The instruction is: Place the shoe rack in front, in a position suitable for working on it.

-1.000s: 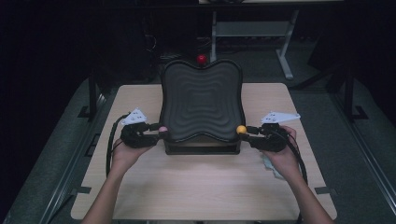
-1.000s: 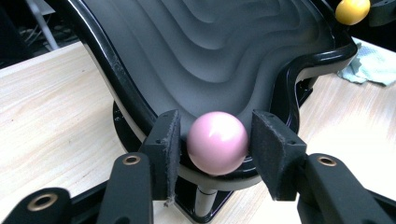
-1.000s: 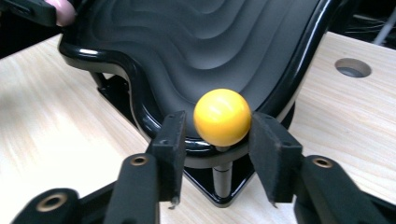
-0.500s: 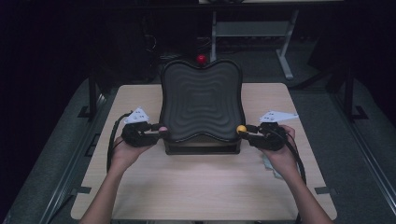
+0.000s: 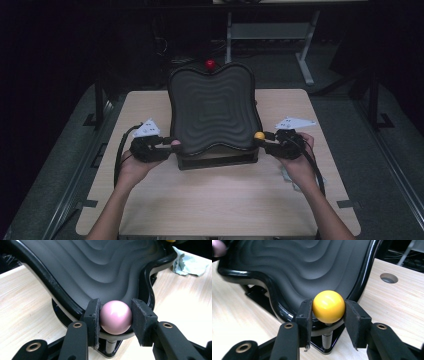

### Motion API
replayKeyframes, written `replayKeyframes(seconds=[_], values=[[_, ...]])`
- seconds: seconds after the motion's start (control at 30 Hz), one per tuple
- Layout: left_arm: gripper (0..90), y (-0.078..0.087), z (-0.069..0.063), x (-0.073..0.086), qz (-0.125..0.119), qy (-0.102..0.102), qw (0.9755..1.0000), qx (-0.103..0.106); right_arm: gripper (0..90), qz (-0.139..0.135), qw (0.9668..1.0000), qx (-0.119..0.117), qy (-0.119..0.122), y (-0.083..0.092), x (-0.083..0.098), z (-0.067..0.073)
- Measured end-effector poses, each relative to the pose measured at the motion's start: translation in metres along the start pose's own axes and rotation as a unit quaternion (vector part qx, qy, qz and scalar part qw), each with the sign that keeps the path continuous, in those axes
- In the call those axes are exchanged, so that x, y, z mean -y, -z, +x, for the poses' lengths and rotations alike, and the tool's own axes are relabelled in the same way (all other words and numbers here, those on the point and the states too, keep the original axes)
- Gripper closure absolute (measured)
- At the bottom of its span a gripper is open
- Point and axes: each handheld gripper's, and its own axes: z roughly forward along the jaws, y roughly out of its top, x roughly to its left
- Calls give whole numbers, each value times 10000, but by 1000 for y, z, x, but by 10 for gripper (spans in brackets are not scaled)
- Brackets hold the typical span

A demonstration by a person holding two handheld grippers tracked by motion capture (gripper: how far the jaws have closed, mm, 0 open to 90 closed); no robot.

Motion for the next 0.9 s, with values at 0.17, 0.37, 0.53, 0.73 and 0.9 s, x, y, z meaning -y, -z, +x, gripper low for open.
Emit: replayKeyframes(seconds=[0.17,0.37,0.53,0.73,0.9], values=[[607,4,-11,3,-2,-43,10000,33,590,45,10000,77,-42,-4,-4,-2],[606,9,-25,10,-97,-100,9998,146,591,55,9996,202,-163,-13,-10,-6],[605,11,-34,12,-107,-140,9996,208,592,65,9995,192,-251,-18,-14,-10],[605,11,-41,11,-60,-178,9994,305,592,125,9992,279,-267,-27,-22,-12],[604,13,-49,14,-93,-183,9991,368,586,65,9987,211,-459,-30,-21,-14]])
